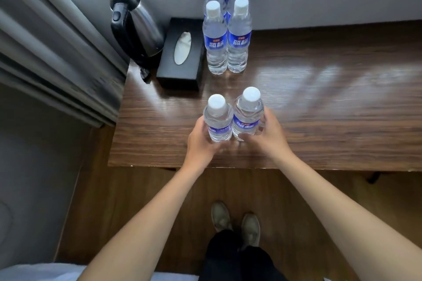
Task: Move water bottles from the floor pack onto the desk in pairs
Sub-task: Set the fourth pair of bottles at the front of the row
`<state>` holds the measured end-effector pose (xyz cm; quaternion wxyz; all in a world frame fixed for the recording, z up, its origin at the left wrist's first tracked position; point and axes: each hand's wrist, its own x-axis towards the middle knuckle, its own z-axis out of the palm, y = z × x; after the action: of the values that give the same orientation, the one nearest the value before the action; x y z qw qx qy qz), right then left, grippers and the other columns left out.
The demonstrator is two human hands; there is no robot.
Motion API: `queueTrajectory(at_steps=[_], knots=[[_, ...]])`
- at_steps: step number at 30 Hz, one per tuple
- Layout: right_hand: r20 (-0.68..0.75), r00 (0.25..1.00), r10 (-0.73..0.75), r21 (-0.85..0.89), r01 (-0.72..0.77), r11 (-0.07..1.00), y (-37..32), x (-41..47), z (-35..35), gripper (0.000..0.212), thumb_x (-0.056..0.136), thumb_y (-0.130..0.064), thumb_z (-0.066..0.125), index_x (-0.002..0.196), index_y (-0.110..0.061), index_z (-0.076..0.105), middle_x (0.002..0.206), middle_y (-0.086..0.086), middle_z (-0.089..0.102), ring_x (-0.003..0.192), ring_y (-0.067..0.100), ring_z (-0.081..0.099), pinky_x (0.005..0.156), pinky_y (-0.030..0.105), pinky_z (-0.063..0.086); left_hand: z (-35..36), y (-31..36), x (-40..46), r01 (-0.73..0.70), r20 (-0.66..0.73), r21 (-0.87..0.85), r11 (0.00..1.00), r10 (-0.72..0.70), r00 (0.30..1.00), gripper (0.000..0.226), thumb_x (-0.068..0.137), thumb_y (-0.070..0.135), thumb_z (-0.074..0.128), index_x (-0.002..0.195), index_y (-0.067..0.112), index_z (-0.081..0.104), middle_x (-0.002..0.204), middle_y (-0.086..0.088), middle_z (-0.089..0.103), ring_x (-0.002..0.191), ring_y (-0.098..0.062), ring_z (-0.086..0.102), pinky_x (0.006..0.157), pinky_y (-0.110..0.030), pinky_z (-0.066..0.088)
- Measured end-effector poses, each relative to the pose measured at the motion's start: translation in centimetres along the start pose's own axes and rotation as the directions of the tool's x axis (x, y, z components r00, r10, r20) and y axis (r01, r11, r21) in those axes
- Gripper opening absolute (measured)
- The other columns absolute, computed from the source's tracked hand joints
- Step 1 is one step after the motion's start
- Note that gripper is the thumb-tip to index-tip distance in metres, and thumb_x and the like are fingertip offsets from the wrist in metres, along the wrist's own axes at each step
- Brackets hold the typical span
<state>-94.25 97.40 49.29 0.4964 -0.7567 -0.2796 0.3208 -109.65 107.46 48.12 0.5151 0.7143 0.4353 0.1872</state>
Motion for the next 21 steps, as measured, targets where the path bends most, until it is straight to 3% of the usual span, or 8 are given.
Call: queueTrajectory(at_steps=[7, 12, 16, 21], knots=[[-0.009, 0.994, -0.11, -0.05, 0.11, 0.993, 3.7, 0.8, 0.7, 0.063, 0.068, -0.027, 0.085, 0.122, -0.028, 0.053, 0.124, -0.009, 0.059, 0.115, 0.006, 0.054, 0.097, 0.038, 0.051, 2.1, -2.0, 0.0, -0.058, -0.142, -0.086, 0.995, 0.045, 0.989, 0.06, 0.067, 0.017, 0.088, 0.118, 0.013, 0.057, 0.115, 0.002, 0.07, 0.109, -0.011, 0.067, 0.095, -0.039, 0.055], [-0.066, 0.985, -0.161, -0.035, 0.159, 0.987, 4.5, 1.2, 1.0, 0.058, 0.068, -0.024, 0.085, 0.119, -0.027, 0.058, 0.121, -0.01, 0.063, 0.11, 0.002, 0.057, 0.093, 0.036, 0.053, 3.1, -1.9, 0.4, -0.085, -0.226, -0.102, 0.991, 0.06, 0.972, 0.054, 0.068, 0.01, 0.087, 0.113, 0.021, 0.059, 0.108, 0.011, 0.071, 0.105, -0.002, 0.067, 0.089, -0.022, 0.053], [-0.074, 0.976, -0.205, -0.032, 0.203, 0.979, 4.5, 2.0, 1.4, 0.062, 0.069, -0.023, 0.084, 0.125, -0.025, 0.059, 0.12, -0.01, 0.064, 0.109, 0.001, 0.057, 0.092, 0.032, 0.053, 3.1, -1.8, 1.9, -0.108, -0.257, -0.053, 0.993, 0.091, 0.962, 0.054, 0.069, 0.014, 0.087, 0.116, 0.018, 0.059, 0.109, 0.01, 0.071, 0.104, -0.003, 0.066, 0.094, -0.031, 0.054], [-0.069, 0.971, -0.228, -0.034, 0.227, 0.973, 5.1, 2.2, 1.3, 0.061, 0.07, -0.027, 0.083, 0.125, -0.028, 0.056, 0.123, -0.013, 0.061, 0.109, -0.004, 0.054, 0.093, 0.034, 0.052, 3.2, -2.2, 2.4, -0.158, -0.269, 0.0, 0.987, 0.152, 0.951, 0.06, 0.068, 0.023, 0.087, 0.119, 0.014, 0.058, 0.1, 0.024, 0.065, 0.096, 0.016, 0.061, 0.083, -0.009, 0.051]])
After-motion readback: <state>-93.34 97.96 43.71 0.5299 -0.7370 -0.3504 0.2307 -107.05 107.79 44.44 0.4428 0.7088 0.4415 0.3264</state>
